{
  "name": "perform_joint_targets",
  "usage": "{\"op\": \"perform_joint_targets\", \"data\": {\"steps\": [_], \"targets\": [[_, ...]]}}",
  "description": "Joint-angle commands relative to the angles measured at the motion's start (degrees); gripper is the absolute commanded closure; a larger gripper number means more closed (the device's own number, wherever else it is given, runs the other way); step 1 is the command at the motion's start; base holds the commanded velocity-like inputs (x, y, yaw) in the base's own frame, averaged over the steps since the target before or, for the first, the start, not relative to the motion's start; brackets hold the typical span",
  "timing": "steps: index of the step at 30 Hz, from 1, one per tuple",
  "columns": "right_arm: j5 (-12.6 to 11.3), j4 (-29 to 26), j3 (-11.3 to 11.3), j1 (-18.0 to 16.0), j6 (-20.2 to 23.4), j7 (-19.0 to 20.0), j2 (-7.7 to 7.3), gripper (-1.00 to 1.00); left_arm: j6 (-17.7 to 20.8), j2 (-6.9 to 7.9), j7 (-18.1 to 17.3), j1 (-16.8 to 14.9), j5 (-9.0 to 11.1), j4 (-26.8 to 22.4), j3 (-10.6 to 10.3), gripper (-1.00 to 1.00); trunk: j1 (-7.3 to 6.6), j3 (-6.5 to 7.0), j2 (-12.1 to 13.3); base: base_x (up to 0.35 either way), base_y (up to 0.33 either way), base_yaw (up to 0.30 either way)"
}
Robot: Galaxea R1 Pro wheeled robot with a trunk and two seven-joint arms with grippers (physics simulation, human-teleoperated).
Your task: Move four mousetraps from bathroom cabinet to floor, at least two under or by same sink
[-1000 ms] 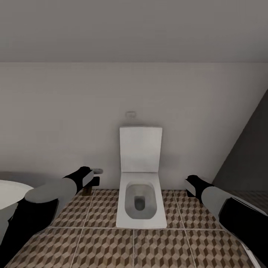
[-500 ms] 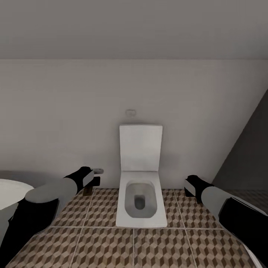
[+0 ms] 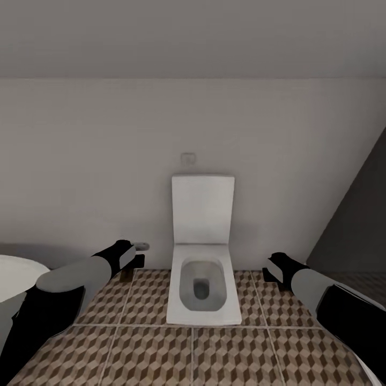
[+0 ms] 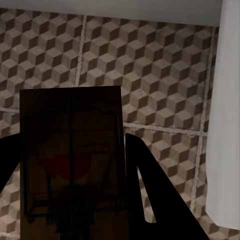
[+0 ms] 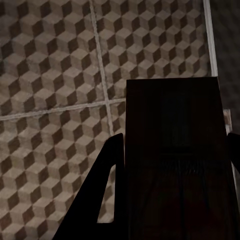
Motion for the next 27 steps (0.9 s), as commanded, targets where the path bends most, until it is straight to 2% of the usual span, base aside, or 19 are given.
{"op": "perform_joint_targets", "data": {"steps": [1, 20, 27], "targets": [[-0.67, -0.05, 0.48, -0.04, 0.18, -0.15, -0.02, 1.00, 0.17, -0.01, 0.41, -0.05, 0.39, -0.04, -0.37, 1.00, 0.22, -0.24, -0.45, 0.000, 0.000, 0.000], [-0.63, -0.11, 0.48, -0.01, 0.09, 0.05, 0.18, 1.00, 0.17, -0.01, 0.41, -0.05, 0.42, -0.04, -0.37, 1.00, 4.40, -3.65, -8.07, 0.000, 0.000, 0.000], [-0.59, -0.01, 0.56, -0.04, 0.17, 7.54, -0.06, 1.00, 0.17, -0.01, 0.40, -0.05, 0.42, -0.04, -0.38, 1.00, 5.93, -4.90, -10.87, 0.000, 0.000, 0.000]]}}
